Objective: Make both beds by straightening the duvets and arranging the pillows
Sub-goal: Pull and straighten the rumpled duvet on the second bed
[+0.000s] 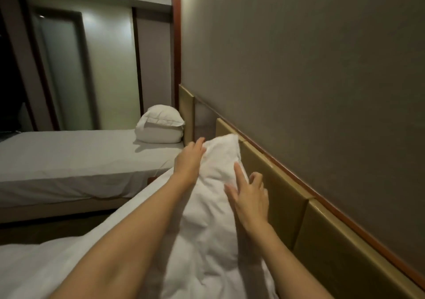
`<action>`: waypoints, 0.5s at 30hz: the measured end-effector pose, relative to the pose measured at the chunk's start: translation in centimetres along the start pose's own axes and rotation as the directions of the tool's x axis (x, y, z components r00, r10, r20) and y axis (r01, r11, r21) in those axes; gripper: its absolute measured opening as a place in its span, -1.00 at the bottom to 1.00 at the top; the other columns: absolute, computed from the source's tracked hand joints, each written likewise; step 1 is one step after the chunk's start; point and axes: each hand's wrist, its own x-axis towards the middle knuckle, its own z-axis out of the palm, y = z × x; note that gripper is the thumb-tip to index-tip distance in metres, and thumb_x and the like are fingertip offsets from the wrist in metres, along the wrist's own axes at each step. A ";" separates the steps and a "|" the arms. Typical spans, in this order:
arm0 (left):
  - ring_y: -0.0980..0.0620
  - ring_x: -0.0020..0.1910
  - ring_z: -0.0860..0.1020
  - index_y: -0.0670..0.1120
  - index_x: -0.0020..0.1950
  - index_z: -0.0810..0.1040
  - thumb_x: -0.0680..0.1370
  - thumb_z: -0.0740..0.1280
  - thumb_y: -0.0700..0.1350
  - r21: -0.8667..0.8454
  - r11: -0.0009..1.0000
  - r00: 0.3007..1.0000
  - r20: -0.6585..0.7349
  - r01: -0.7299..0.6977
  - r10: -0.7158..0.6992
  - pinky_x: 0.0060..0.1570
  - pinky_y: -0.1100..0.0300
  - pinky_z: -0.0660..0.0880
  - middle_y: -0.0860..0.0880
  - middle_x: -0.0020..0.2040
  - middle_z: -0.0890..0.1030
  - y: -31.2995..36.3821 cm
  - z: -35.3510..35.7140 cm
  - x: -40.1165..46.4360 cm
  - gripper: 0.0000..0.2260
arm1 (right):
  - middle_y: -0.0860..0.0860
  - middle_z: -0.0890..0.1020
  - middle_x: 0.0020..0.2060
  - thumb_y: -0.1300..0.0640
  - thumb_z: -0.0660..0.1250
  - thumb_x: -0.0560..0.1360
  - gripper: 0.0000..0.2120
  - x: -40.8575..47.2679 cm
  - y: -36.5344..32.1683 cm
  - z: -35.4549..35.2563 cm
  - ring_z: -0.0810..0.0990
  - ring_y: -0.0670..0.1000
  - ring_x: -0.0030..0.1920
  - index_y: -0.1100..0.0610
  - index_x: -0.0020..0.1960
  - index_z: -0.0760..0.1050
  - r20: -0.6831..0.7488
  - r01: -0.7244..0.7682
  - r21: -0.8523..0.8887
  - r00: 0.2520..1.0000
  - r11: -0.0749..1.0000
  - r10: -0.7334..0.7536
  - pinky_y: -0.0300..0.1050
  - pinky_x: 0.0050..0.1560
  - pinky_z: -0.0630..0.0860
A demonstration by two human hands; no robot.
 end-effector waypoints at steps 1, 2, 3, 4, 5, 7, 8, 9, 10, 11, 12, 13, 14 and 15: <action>-0.14 0.27 0.42 -0.04 0.51 0.18 0.66 0.06 0.04 0.126 0.992 0.999 0.048 0.011 -0.017 0.17 -0.01 0.34 -0.14 0.33 0.43 -1.2 1.5 0.8 -0.58 | 0.10 0.10 0.46 -0.29 0.01 0.57 -0.39 0.8 0.7 1.1 0.24 0.13 0.41 -0.19 0.54 -0.11 0.062 -0.011 -0.086 0.998 0.996 0.017 0.03 0.40 0.25; -0.09 0.36 0.34 -0.03 0.54 0.11 0.66 0.07 0.05 0.224 0.974 0.998 0.067 -0.009 -0.006 0.25 0.00 0.28 -0.11 0.40 0.35 -2.3 2.9 0.8 -0.53 | 0.09 0.00 0.52 -0.26 0.00 0.58 -0.39 1.0 1.5 2.1 0.06 0.15 0.50 -0.17 0.55 -0.13 0.109 -0.012 -0.141 0.994 0.990 0.028 0.06 0.46 0.11; -0.05 0.42 0.26 -0.01 0.55 0.09 0.65 0.09 0.06 0.295 0.954 0.996 0.081 -0.052 0.030 0.32 0.01 0.22 -0.08 0.45 0.29 -3.2 4.2 0.4 -0.51 | 0.08 -0.06 0.54 -0.25 -0.02 0.60 -0.41 0.9 2.3 3.0 -0.06 0.14 0.53 -0.15 0.55 -0.13 0.142 -0.002 -0.172 0.990 0.985 0.027 0.07 0.48 0.01; -0.01 0.47 0.19 0.03 0.55 0.09 0.64 0.10 0.06 0.344 0.934 0.992 0.111 -0.100 0.065 0.37 0.00 0.15 -0.05 0.49 0.24 -4.0 5.5 -0.4 -0.51 | 0.07 -0.10 0.55 -0.24 -0.04 0.60 -0.42 0.5 2.9 3.9 -0.14 0.12 0.54 -0.14 0.55 -0.13 0.172 0.016 -0.193 0.985 0.981 0.018 0.06 0.49 -0.07; 0.01 0.50 0.13 0.06 0.54 0.10 0.63 0.11 0.05 0.369 0.920 0.985 0.153 -0.136 0.084 0.41 -0.01 0.10 -0.03 0.51 0.20 -4.5 6.5 -1.2 -0.51 | 0.06 -0.12 0.55 -0.23 -0.04 0.61 -0.42 0.2 3.4 4.8 -0.19 0.09 0.54 -0.13 0.55 -0.14 0.199 0.038 -0.215 0.980 0.976 0.006 0.07 0.49 -0.13; 0.02 0.52 0.07 0.07 0.53 0.11 0.62 0.13 0.05 0.380 0.909 0.971 0.223 -0.172 0.090 0.45 -0.03 0.03 0.00 0.53 0.16 -5.4 7.9 -2.7 -0.52 | 0.04 -0.16 0.55 -0.24 -0.05 0.61 -0.42 -0.3 4.0 6.2 -0.23 0.07 0.53 -0.12 0.55 -0.13 0.228 0.061 -0.252 0.974 0.966 -0.002 0.09 0.48 -0.19; 0.02 0.53 0.06 0.07 0.53 0.13 0.62 0.13 0.05 0.377 0.908 0.965 0.248 -0.181 0.089 0.46 -0.03 0.02 0.02 0.54 0.14 -5.7 8.5 -3.3 -0.52 | 0.03 -0.17 0.55 -0.24 -0.06 0.61 -0.41 -0.5 4.1 6.7 -0.24 0.07 0.53 -0.11 0.55 -0.14 0.242 0.065 -0.265 0.970 0.962 0.001 0.09 0.48 -0.20; 0.02 0.53 0.05 0.07 0.53 0.15 0.61 0.14 0.06 0.372 0.908 0.959 0.267 -0.193 0.095 0.46 -0.03 0.01 0.03 0.54 0.14 -6.0 8.8 -3.8 -0.52 | 0.02 -0.17 0.55 -0.24 -0.06 0.61 -0.41 -0.7 4.2 7.0 -0.25 0.06 0.53 -0.10 0.56 -0.14 0.256 0.069 -0.276 0.967 0.959 0.004 0.09 0.48 -0.21; 0.02 0.53 0.05 0.07 0.52 0.17 0.61 0.15 0.07 0.364 0.908 0.955 0.278 -0.207 0.106 0.46 -0.02 0.01 0.03 0.54 0.15 -6.2 8.9 -4.3 -0.52 | 0.02 -0.17 0.55 -0.24 -0.06 0.61 -0.41 -0.8 4.2 7.1 -0.25 0.06 0.53 -0.09 0.56 -0.14 0.267 0.075 -0.284 0.964 0.956 0.003 0.09 0.48 -0.21; 0.02 0.52 0.06 0.07 0.52 0.19 0.61 0.15 0.07 0.358 0.909 0.953 0.280 -0.216 0.116 0.46 -0.02 0.00 0.04 0.54 0.15 -6.4 8.8 -4.8 -0.52 | 0.01 -0.17 0.55 -0.24 -0.06 0.61 -0.40 -0.9 4.1 7.0 -0.25 0.05 0.53 -0.08 0.56 -0.14 0.270 0.081 -0.286 0.963 0.955 0.000 0.09 0.48 -0.22; 0.02 0.52 0.06 0.06 0.51 0.19 0.61 0.15 0.07 0.351 0.911 0.954 0.275 -0.216 0.120 0.46 -0.01 0.00 0.04 0.54 0.16 -6.4 8.5 -5.2 -0.53 | 0.01 -0.16 0.55 -0.23 -0.05 0.61 -0.40 -1.1 3.9 6.8 -0.24 0.05 0.53 -0.07 0.56 -0.13 0.265 0.080 -0.285 0.964 0.955 -0.002 0.09 0.48 -0.22; 0.02 0.52 0.06 0.06 0.51 0.20 0.61 0.15 0.07 0.345 0.914 0.956 0.267 -0.213 0.122 0.46 -0.01 0.01 0.04 0.54 0.16 -6.4 8.0 -5.4 -0.53 | 0.00 -0.15 0.55 -0.23 -0.04 0.61 -0.40 -1.1 3.5 6.5 -0.23 0.05 0.53 -0.07 0.56 -0.12 0.252 0.077 -0.284 0.968 0.956 -0.003 0.09 0.47 -0.22; 0.02 0.52 0.06 0.07 0.51 0.20 0.61 0.16 0.06 0.337 0.918 0.958 0.260 -0.208 0.122 0.45 -0.01 0.01 0.04 0.54 0.17 -6.3 7.4 -5.6 -0.53 | 0.00 -0.13 0.55 -0.23 -0.04 0.61 -0.40 -1.2 3.2 6.1 -0.22 0.05 0.53 -0.06 0.56 -0.11 0.241 0.077 -0.283 0.971 0.956 -0.007 0.09 0.48 -0.21; 0.02 0.52 0.07 0.07 0.51 0.20 0.61 0.16 0.05 0.325 0.924 0.959 0.255 -0.202 0.120 0.45 -0.01 0.02 0.03 0.53 0.18 -6.1 6.7 -5.9 -0.53 | 0.00 -0.12 0.56 -0.22 -0.04 0.61 -0.41 -1.4 2.7 5.7 -0.21 0.05 0.54 -0.06 0.56 -0.10 0.232 0.080 -0.285 0.973 0.955 -0.013 0.09 0.48 -0.21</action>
